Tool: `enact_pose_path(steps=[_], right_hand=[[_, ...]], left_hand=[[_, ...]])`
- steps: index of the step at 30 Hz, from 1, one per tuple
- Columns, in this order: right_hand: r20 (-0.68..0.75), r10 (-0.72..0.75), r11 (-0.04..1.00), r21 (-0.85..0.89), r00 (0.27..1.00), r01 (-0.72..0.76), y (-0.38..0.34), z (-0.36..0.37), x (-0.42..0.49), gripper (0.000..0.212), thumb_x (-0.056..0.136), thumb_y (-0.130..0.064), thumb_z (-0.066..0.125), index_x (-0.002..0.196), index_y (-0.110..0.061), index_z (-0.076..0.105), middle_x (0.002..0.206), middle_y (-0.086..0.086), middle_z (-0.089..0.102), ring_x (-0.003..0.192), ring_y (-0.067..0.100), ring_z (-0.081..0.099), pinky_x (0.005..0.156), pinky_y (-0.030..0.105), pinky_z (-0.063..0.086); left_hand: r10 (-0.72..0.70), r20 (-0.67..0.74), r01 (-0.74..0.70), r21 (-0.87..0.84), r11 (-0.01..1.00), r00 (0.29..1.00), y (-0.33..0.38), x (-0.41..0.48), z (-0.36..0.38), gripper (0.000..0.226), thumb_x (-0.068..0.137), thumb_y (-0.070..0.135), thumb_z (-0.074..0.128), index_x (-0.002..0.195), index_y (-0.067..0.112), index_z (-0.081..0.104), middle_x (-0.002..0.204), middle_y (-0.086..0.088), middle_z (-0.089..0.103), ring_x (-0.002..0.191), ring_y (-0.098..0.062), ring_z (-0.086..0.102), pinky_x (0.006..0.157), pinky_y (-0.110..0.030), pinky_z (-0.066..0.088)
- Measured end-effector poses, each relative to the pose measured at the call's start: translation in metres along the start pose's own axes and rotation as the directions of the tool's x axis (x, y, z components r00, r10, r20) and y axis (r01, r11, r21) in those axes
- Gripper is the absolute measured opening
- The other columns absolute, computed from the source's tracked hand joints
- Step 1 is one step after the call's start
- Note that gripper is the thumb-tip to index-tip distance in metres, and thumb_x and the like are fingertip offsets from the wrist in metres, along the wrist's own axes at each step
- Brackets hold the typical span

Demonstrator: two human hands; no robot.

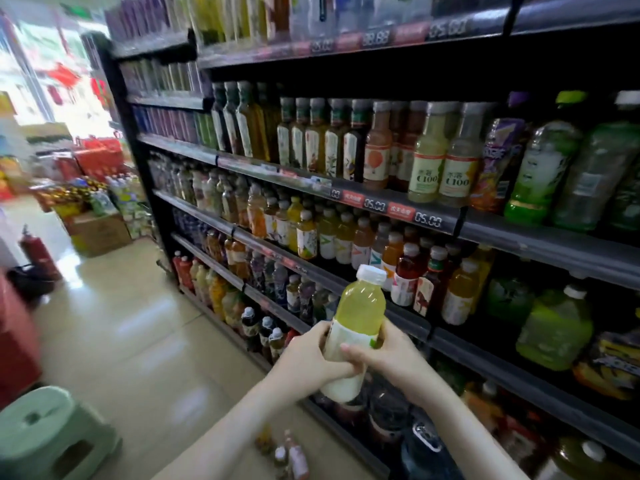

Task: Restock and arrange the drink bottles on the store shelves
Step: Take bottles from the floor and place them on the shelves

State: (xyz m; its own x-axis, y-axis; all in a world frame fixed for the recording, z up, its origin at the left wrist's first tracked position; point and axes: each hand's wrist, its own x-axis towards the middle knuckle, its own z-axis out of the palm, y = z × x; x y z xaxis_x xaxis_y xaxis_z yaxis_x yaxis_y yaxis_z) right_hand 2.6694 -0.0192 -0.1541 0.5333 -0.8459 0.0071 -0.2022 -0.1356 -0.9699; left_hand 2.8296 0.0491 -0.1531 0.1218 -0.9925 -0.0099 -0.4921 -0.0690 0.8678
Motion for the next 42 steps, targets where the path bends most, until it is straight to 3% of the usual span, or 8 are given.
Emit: enact_pose_path(steps=[7,11,16,21,25,31,37,42], right_hand=[[-0.187,-0.020,0.976,0.210,0.982,0.059,-0.045,0.075,0.078,0.047,0.067,-0.033,0.083,0.108,-0.020,0.063,0.096,-0.004,0.074,0.089,0.014,0.070,0.071,0.029,0.056],[-0.347,-0.006,0.961,0.259,0.938,0.102,-0.060,0.070,0.107,0.051,0.062,-0.035,0.083,0.105,-0.017,0.063,0.097,0.002,0.073,0.090,0.020,0.070,0.080,0.042,0.058],[-0.488,-0.053,0.944,0.261,0.871,0.203,-0.076,0.037,0.145,0.039,0.073,-0.020,0.079,0.107,-0.016,0.062,0.098,0.002,0.072,0.089,0.017,0.070,0.077,0.036,0.057],[-0.480,-0.132,0.927,0.250,0.867,0.280,-0.089,0.029,0.192,0.056,0.061,-0.032,0.083,0.109,-0.015,0.059,0.098,0.008,0.070,0.077,0.021,0.067,0.054,0.027,0.051],[-0.562,-0.217,0.930,0.130,0.798,0.344,-0.094,0.040,0.237,0.057,0.063,-0.031,0.084,0.113,-0.020,0.059,0.102,-0.003,0.070,0.094,0.015,0.067,0.076,0.032,0.055],[-0.691,-0.308,0.911,-0.016,0.654,0.412,-0.107,0.058,0.312,0.061,0.063,-0.029,0.083,0.118,-0.023,0.057,0.107,-0.010,0.067,0.097,0.004,0.064,0.083,0.026,0.050],[-0.769,-0.286,0.946,-0.131,0.572,0.297,-0.097,0.078,0.376,0.058,0.066,-0.015,0.086,0.115,-0.022,0.057,0.104,-0.013,0.067,0.092,-0.002,0.063,0.084,0.029,0.050],[-0.797,-0.175,0.984,-0.130,0.578,0.119,-0.040,0.101,0.382,0.063,0.064,-0.017,0.089,0.118,-0.018,0.055,0.105,-0.010,0.066,0.091,-0.005,0.062,0.078,0.015,0.049]], left_hand=[[0.081,0.036,-0.081,0.000,0.997,0.996,-0.030,0.050,-0.120,0.046,0.079,0.045,0.072,0.121,0.039,0.053,0.116,0.017,0.063,0.107,0.002,0.059,0.095,-0.026,0.050],[0.137,0.058,-0.141,0.067,0.988,0.989,-0.031,0.087,-0.152,0.026,0.092,0.046,0.055,0.115,0.037,0.055,0.110,0.019,0.062,0.103,0.004,0.058,0.087,-0.010,0.045],[0.176,0.057,-0.179,0.054,0.982,0.983,-0.023,0.138,-0.161,0.032,0.091,0.060,0.038,0.103,0.039,0.059,0.100,0.016,0.067,0.093,-0.005,0.064,0.090,-0.033,0.052],[0.287,-0.005,-0.280,0.198,0.939,0.958,-0.022,0.177,-0.179,0.020,0.096,0.036,0.051,0.115,0.035,0.058,0.108,0.013,0.064,0.098,0.000,0.060,0.091,-0.023,0.049],[0.360,-0.159,-0.335,0.161,0.928,0.919,-0.036,0.221,-0.207,0.022,0.096,0.027,0.053,0.116,0.036,0.055,0.103,0.013,0.064,0.094,0.001,0.061,0.078,-0.007,0.046],[0.532,-0.196,-0.478,0.263,0.838,0.824,-0.045,0.323,-0.262,0.039,0.095,0.023,0.054,0.134,0.025,0.048,0.116,0.014,0.055,0.104,0.003,0.052,0.088,-0.006,0.039],[0.614,-0.069,-0.548,0.380,0.745,0.787,-0.077,0.412,-0.296,0.033,0.097,0.023,0.050,0.130,0.021,0.052,0.122,0.007,0.054,0.110,-0.009,0.053,0.089,-0.017,0.040],[0.554,0.118,-0.548,0.412,0.728,0.824,-0.140,0.446,-0.263,0.038,0.097,0.023,0.047,0.135,0.020,0.047,0.130,0.002,0.050,0.116,-0.018,0.052,0.085,-0.027,0.046]])
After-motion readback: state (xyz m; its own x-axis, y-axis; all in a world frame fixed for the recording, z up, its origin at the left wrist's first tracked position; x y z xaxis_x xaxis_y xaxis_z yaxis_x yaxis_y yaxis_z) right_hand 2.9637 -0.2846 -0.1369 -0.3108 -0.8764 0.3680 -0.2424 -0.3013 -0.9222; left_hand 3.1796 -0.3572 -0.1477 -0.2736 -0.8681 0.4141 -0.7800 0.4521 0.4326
